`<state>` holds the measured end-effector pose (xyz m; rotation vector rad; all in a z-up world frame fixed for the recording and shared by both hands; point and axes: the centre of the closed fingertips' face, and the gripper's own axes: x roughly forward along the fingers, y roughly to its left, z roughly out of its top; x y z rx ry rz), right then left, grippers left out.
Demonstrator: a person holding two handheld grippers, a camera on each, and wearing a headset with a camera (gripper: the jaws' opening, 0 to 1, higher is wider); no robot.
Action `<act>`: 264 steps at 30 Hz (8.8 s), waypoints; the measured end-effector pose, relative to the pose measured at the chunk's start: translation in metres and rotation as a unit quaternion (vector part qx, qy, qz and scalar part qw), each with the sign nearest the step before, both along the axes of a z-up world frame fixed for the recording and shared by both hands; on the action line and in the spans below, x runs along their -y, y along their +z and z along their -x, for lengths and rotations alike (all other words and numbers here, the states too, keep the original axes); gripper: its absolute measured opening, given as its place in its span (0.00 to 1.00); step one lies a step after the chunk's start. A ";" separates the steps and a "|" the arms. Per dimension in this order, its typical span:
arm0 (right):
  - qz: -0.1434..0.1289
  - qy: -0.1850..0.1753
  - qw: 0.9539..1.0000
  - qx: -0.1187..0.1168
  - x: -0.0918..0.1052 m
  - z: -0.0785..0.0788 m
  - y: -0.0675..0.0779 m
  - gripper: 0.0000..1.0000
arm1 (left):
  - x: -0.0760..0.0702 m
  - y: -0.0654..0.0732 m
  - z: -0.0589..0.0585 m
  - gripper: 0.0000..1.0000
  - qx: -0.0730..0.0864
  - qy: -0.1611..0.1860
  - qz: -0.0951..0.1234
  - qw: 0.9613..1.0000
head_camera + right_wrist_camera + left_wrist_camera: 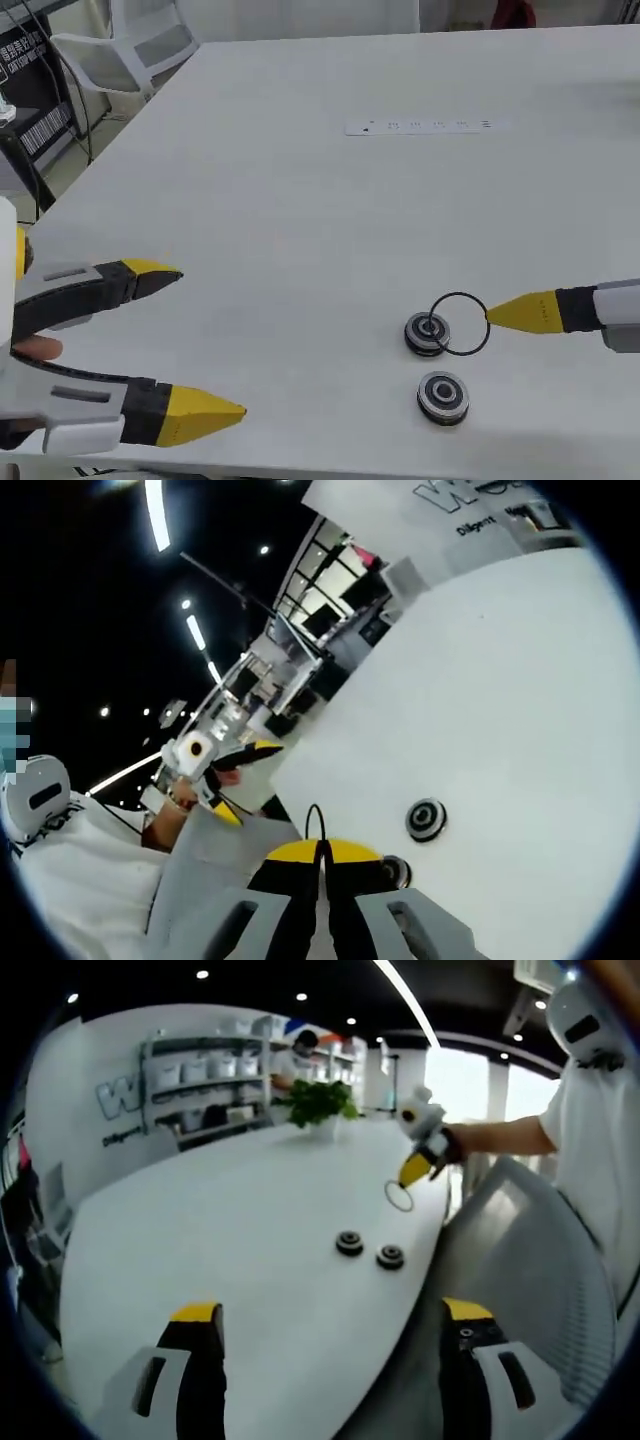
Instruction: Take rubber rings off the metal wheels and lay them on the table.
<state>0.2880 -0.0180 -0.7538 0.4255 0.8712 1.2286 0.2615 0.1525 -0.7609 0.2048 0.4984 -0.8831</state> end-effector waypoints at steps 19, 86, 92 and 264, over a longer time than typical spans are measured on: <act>0.048 0.093 0.994 0.019 -0.057 0.011 -0.023 0.00 | 0.012 -0.023 0.016 0.89 -0.031 -0.024 -0.012 0.999; 0.173 0.107 0.978 0.045 -0.095 -0.004 -0.114 0.01 | 0.010 -0.031 0.021 0.87 -0.045 -0.021 -0.025 0.998; 0.178 0.116 0.976 0.052 -0.092 -0.002 -0.113 0.03 | 0.010 -0.031 0.021 0.87 -0.045 -0.022 -0.025 0.998; 0.164 0.118 0.948 0.247 0.005 0.016 -0.111 0.19 | 0.176 -0.090 -0.022 0.14 -0.025 -0.228 -0.053 0.972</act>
